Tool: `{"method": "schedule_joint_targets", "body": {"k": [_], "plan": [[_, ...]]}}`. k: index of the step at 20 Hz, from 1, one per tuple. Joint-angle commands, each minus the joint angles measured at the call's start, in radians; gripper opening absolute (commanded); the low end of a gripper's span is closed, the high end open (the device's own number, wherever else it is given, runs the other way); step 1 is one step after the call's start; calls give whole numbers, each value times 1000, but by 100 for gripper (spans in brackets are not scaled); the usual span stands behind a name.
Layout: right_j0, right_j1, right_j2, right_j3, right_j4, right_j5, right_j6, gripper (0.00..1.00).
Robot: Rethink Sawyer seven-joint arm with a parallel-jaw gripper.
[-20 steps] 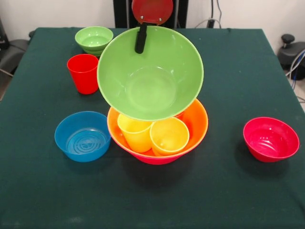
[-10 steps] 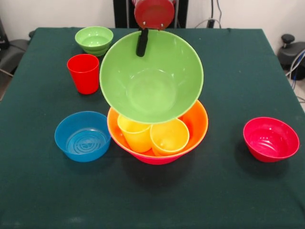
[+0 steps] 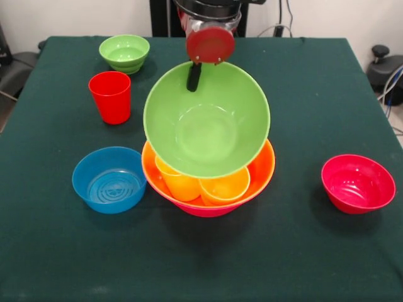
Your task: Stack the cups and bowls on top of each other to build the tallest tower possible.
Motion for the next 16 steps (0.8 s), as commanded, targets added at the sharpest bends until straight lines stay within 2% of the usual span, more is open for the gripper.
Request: {"method": "schedule_joint_targets", "body": {"k": [1,7,16], "plan": [[34,75,123,-53,-53,-28,12,0],[48,83,105,-90,-45,18,33,0],[62,107,91,-126,-33,36,52,0]]}}
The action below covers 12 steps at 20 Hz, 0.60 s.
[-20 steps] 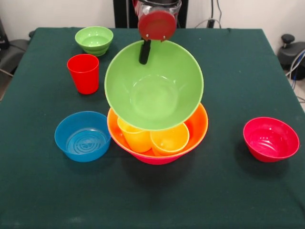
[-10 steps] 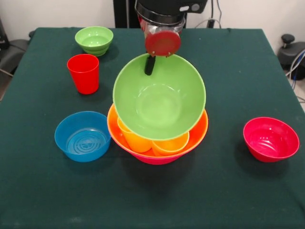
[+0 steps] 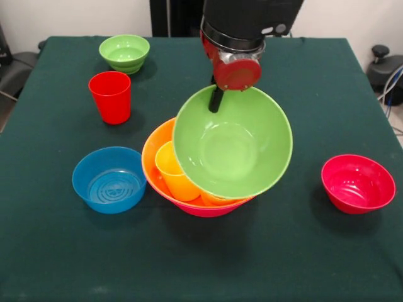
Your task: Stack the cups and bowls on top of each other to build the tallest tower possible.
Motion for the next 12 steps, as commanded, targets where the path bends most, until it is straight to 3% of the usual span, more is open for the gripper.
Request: {"method": "schedule_joint_targets", "body": {"k": [1,7,12], "plan": [[21,39,88,-79,-33,41,52,0],[12,36,88,-81,-38,38,26,0],[-2,14,106,-21,-45,-23,-12,0]]}}
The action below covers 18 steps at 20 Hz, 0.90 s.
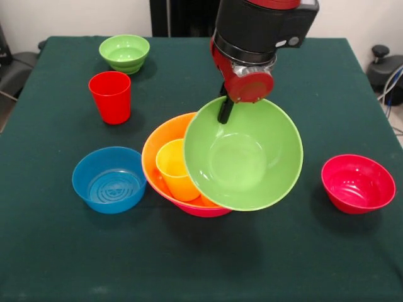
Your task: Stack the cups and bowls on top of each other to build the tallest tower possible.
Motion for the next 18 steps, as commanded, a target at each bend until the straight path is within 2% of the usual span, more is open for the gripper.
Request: {"method": "schedule_joint_targets", "body": {"k": [1,8,10,15,18], "plan": [[-13,-23,107,31,-46,-26,-17,0],[-30,-48,130,93,-55,-56,-65,0],[-27,-41,133,96,-79,-83,-96,0],[-82,-58,201,133,-119,-124,-244,0],[-112,-70,242,152,-150,-131,-290,0]]}}
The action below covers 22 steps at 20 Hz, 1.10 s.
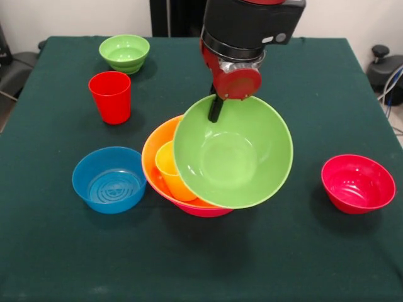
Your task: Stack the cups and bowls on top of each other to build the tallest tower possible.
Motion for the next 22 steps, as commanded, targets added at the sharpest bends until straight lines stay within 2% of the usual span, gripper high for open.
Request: {"method": "schedule_joint_targets", "body": {"k": [1,7,13,22], "plan": [[-86,-40,221,114,-137,-91,-294,0],[-99,-62,279,150,-194,-114,-300,0],[-128,-51,346,164,-256,-152,-305,0],[-159,-30,393,116,-314,-124,-275,0]]}}
